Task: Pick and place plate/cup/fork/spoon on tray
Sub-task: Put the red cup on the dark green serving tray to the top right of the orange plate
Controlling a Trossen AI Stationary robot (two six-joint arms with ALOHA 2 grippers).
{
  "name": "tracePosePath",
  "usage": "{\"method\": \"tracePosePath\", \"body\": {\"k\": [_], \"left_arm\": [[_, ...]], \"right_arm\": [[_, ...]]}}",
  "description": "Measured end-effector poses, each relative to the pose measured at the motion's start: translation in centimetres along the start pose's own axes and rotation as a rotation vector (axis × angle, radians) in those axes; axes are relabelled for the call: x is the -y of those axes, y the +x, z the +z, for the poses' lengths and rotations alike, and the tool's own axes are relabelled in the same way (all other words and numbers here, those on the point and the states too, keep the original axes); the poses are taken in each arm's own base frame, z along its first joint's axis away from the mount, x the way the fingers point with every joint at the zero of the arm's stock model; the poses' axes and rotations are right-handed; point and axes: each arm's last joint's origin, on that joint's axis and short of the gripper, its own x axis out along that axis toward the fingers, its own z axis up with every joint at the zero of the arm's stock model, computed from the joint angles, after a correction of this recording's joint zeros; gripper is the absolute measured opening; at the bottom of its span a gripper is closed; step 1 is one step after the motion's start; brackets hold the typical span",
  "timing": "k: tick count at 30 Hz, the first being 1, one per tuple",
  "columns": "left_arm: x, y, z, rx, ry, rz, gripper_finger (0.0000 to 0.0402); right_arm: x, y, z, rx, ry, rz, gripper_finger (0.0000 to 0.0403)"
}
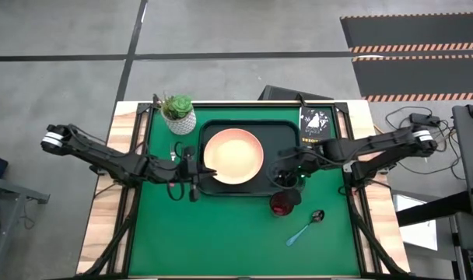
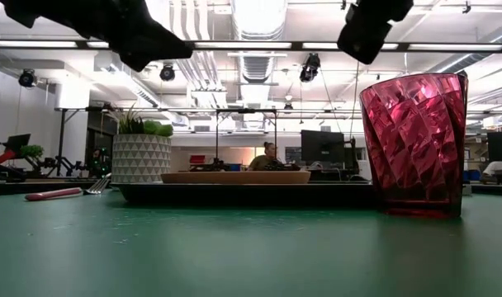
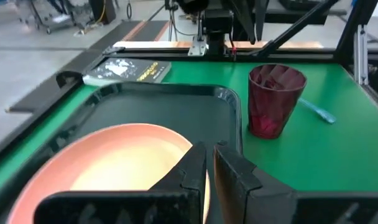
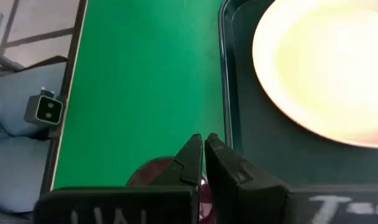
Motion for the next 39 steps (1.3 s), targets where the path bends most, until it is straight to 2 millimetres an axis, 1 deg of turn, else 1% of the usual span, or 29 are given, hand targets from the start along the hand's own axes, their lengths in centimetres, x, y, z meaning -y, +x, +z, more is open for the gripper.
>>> {"method": "tracePosePath", "body": {"k": [8, 11, 15, 19, 22, 24, 26, 29, 33, 39], "left_arm": [[0.0, 0.1, -0.2, -0.009, 0.027, 0.002, 0.0012], [0.1, 0.5, -0.5, -0.023, 0.067, 0.004, 0.0012], [0.2, 0.7, -0.7, -0.035, 0.073, 0.005, 0.0012], [0.2, 0.7, -0.7, -0.036, 0.073, 0.005, 0.0012], [0.2, 0.7, -0.7, -0.037, 0.073, 0.005, 0.0012], [0.2, 0.7, -0.7, -0.037, 0.073, 0.004, 0.0012], [0.2, 0.7, -0.7, -0.038, 0.073, 0.005, 0.0012], [0.2, 0.7, -0.7, -0.038, 0.073, 0.005, 0.0012], [0.2, 0.7, -0.7, -0.038, 0.074, 0.005, 0.0012], [0.2, 0.7, -0.7, -0.038, 0.097, 0.004, 0.0012]], "right_arm": [[-0.3, 0.5, 1.3, -0.002, -0.05, 0.0, 0.0009], [-0.3, 0.5, 1.3, -0.004, -0.062, -0.001, 0.0009], [-0.2, 0.5, 1.2, -0.012, -0.052, -0.004, 0.0012], [-0.2, 0.5, 1.2, -0.011, -0.05, -0.006, 0.0038], [-0.1, 0.5, 1.2, -0.005, -0.058, -0.047, 0.0074], [0.0, 0.5, 1.1, -0.011, -0.094, -0.081, 0.01], [0.1, 0.5, 0.8, -0.043, -0.127, -0.089, 0.0124], [0.2, 0.5, 0.4, -0.085, -0.13, -0.097, 0.0149], [0.4, 0.9, -0.1, -0.101, -0.096, -0.102, 0.0165], [0.8, 1.7, -1.1, -0.121, -0.059, -0.106, 0.0165]]}}
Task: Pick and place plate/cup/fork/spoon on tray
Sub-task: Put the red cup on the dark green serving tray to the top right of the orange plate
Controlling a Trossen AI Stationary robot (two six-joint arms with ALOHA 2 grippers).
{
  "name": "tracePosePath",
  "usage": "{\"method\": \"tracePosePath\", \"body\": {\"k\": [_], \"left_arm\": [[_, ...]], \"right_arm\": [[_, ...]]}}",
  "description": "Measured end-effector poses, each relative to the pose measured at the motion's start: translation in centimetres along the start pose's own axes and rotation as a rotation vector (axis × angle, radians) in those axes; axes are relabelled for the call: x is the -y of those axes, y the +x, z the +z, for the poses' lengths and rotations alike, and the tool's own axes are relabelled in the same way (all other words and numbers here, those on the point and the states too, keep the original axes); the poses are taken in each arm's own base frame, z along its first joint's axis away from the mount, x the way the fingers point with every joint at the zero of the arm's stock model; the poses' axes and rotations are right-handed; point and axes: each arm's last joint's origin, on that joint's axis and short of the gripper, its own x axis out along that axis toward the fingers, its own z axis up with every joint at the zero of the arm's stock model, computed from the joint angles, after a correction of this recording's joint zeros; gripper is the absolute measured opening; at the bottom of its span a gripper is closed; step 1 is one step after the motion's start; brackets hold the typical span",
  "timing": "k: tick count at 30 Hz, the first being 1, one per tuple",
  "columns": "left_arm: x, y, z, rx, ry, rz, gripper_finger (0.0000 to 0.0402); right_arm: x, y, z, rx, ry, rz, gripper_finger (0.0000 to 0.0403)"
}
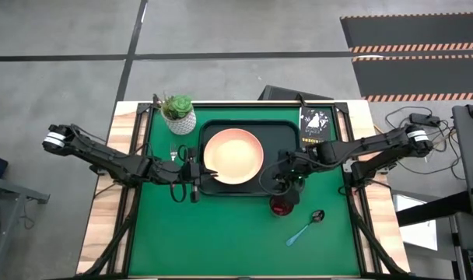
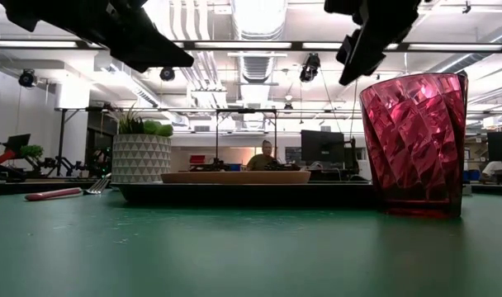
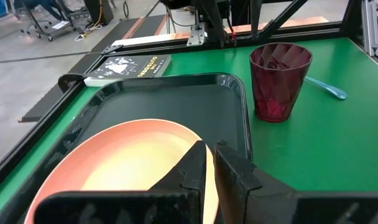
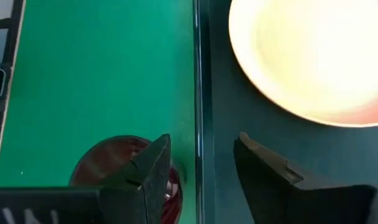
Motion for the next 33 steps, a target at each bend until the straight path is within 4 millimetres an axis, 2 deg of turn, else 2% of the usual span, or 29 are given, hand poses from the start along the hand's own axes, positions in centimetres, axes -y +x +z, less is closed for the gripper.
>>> {"method": "tracePosePath", "body": {"k": [8, 19, 23, 31, 33], "left_arm": [[0.0, 0.0, 0.0, 0.0, 0.005, 0.001, 0.0012], [0.0, 0.0, 0.0, 0.0, 0.005, 0.001, 0.0012], [0.0, 0.0, 0.0, 0.0, 0.005, 0.001, 0.0012], [0.0, 0.0, 0.0, -0.001, 0.004, 0.001, 0.0012], [0.0, 0.0, 0.0, -0.001, 0.004, 0.001, 0.0012]], "right_arm": [[-0.5, 0.7, -0.9, -0.054, 0.083, 0.1, 0.0164], [-0.4, 2.5, -3.1, -0.091, 0.105, 0.026, 0.0155], [-0.3, 2.7, -3.3, -0.089, 0.111, 0.034, 0.012], [-0.3, 3.0, -3.6, -0.097, 0.121, 0.034, 0.0018], [-0.3, 2.8, -3.5, -0.095, 0.122, 0.038, 0.0012]]}}
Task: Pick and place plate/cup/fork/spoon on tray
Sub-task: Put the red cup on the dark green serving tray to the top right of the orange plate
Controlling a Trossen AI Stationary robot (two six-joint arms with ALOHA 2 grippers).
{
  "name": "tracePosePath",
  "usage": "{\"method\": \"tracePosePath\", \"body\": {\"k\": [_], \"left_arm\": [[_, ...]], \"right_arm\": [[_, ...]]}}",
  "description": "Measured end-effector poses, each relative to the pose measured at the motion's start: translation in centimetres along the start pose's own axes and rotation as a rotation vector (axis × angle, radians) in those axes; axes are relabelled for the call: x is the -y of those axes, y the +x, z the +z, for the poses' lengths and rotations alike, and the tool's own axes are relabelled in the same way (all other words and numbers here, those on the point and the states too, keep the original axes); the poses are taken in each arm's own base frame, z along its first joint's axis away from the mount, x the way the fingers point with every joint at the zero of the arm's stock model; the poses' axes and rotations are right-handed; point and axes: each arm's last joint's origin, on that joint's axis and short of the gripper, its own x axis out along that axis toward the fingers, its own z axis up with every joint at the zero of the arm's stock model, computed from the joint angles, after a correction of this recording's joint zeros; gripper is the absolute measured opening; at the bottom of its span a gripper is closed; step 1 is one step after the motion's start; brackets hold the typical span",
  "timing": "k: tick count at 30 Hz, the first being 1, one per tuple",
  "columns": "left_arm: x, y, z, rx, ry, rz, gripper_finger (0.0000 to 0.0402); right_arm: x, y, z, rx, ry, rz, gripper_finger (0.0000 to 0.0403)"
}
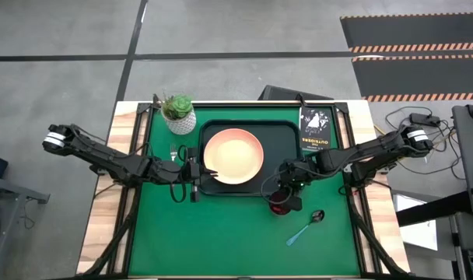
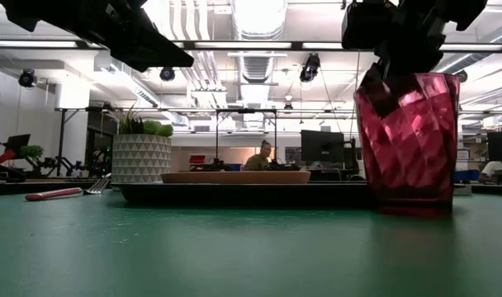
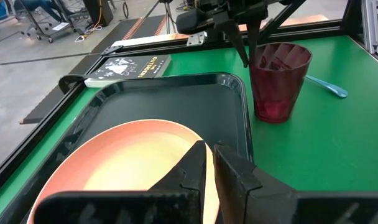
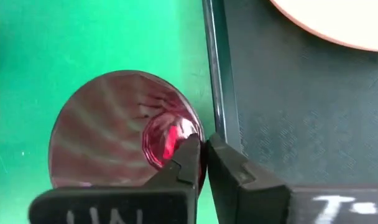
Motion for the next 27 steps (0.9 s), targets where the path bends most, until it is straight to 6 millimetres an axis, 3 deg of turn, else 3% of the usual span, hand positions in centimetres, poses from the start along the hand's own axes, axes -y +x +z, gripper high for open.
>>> {"method": "tracePosePath", "body": {"k": [7, 12, 19, 23, 27], "left_arm": [[0.0, 0.0, 0.0, 0.0, 0.0, 0.0, 0.0012], [0.0, 0.0, 0.0, 0.0, 0.0, 0.0, 0.0012], [0.0, 0.0, 0.0, 0.001, 0.0, 0.0, 0.0012], [0.0, 0.0, 0.0, 0.001, 0.004, 0.0, 0.0012], [0.0, 0.0, 0.1, 0.012, 0.022, 0.001, 0.0012]], "right_arm": [[0.0, -2.2, 2.3, 0.032, 0.017, 0.117, 0.0009], [2.1, -5.2, 4.5, 0.072, 0.025, 0.036, 0.0009], [10.0, -8.2, 5.8, 0.168, 0.156, -0.175, 0.0009], [15.5, -9.3, 4.9, 0.169, 0.322, -0.273, 0.0009], [19.3, -10.4, 3.5, 0.158, 0.45, -0.329, 0.0009]]}}
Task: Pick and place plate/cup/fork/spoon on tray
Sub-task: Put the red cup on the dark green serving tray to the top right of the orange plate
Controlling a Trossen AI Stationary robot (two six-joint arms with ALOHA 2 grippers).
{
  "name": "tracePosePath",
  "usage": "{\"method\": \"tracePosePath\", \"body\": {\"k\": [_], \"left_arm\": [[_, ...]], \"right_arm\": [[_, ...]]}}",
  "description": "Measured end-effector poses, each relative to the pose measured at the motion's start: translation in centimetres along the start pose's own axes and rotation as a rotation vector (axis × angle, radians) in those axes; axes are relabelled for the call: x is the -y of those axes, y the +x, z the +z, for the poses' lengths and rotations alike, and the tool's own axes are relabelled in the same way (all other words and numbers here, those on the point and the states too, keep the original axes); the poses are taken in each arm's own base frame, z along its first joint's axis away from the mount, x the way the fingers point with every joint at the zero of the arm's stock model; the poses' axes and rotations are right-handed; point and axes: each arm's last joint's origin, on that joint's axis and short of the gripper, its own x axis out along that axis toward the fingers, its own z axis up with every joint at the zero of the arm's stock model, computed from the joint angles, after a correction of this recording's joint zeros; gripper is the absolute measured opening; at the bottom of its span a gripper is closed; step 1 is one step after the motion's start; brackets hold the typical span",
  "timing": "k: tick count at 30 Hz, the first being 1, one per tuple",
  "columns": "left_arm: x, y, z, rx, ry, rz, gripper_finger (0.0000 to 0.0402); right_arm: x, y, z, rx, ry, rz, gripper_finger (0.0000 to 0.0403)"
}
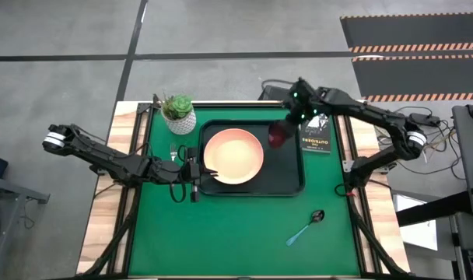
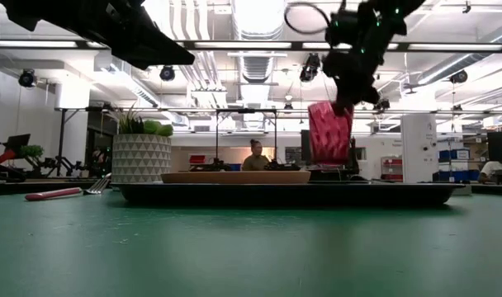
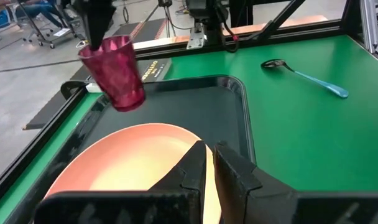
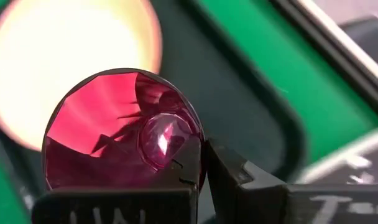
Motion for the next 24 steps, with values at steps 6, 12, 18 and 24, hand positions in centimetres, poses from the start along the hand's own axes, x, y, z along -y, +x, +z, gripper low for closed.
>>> {"method": "tracePosePath", "body": {"k": [6, 12, 18, 24], "left_arm": [[0.0, 0.0, 0.0, 0.005, -0.003, 0.001, 0.0012], [0.0, 0.0, 0.1, 0.005, -0.008, 0.0, 0.0012], [0.0, 0.0, 0.1, 0.006, -0.028, 0.0, 0.0012], [0.0, 0.0, 0.1, 0.009, -0.029, 0.001, 0.0012]], "right_arm": [[2.8, 1.6, 0.3, -0.044, 0.063, -0.027, 0.0009], [3.3, 4.1, 0.6, -0.086, 0.087, -0.021, 0.0009], [3.7, 5.6, 1.2, -0.058, 0.091, -0.021, 0.0009], [3.8, 6.2, 1.6, -0.026, 0.085, -0.02, 0.0009]]}}
